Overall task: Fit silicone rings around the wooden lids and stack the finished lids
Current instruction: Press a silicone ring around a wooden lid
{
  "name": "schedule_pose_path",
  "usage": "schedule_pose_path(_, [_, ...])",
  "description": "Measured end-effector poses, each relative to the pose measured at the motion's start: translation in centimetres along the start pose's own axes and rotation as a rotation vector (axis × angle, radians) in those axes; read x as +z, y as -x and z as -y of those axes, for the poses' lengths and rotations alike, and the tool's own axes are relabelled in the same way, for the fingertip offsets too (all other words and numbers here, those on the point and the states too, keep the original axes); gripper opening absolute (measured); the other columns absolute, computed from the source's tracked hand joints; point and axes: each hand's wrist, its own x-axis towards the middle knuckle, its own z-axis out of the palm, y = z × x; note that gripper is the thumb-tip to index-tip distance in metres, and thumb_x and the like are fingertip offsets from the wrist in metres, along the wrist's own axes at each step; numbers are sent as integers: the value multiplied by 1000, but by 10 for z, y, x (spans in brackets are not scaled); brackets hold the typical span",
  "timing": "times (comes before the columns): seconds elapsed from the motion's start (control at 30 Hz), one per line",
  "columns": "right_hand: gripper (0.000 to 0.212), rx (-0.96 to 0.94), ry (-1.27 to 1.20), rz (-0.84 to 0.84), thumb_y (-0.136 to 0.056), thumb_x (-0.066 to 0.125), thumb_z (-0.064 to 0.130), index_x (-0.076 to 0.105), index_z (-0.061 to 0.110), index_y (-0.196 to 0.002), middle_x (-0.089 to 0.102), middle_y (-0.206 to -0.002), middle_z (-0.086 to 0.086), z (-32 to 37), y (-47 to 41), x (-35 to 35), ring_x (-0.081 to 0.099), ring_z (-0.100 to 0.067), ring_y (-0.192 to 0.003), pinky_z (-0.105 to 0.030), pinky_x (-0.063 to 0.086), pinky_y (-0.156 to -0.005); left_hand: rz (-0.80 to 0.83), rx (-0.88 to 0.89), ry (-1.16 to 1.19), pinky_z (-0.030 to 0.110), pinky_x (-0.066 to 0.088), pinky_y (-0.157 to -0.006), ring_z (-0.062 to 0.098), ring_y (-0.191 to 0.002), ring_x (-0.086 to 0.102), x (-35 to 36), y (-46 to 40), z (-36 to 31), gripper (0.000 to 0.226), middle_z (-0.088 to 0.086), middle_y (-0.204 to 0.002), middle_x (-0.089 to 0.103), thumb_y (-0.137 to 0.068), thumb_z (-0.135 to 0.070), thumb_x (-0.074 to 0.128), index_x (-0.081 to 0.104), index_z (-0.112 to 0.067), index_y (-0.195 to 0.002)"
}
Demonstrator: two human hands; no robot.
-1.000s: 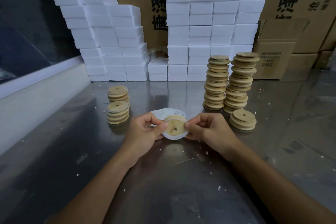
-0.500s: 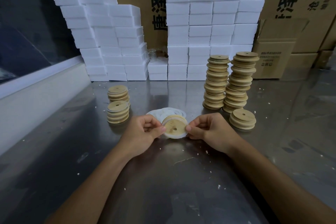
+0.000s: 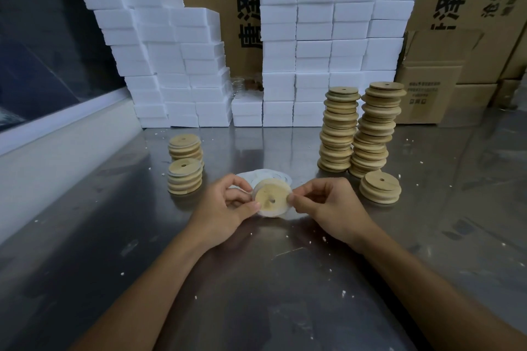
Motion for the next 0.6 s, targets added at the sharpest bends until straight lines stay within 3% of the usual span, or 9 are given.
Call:
schedule_pose_path(0.13, [5,-174,171,-72,-82,76,13,76,17,-84,74,-77,6,7,3,5,69,-9,-72,-28,58,-70,39,111,-76,20,46,-68,11,-68,62,6,3,-2,45,5,-78,73,-75,-8,80,60,-23,-112])
schedule_pose_path(0.3, [11,-397,414,15,-85,71,22,74,17,-94,69,-86,9,21,10,9,64,-8,-82,-27,55,-74,33,370,-283,21,50,-79,9,-94,64,14,7,-10,22,-12,-98,69,-84,-20,73,70,-27,-105])
schedule_pose_path(0.4, [13,-408,464,26,-87,70,27,73,18,-96,69,-93,7,24,10,7,62,-8,-85,-27,54,-75,15,398,-338,26,53,-77,10,-90,64,13,7,-10,17,-13,-93,69,-85,-20,72,69,-27,-99])
schedule_pose_path(0.6, [12,-365,457,5,-84,72,27,72,21,-95,70,-93,11,20,10,4,63,-4,-89,-23,55,-77,-44,395,-274,24,53,-69,8,-83,65,14,8,-11,13,-17,-84,68,-80,-25,71,67,-31,-92])
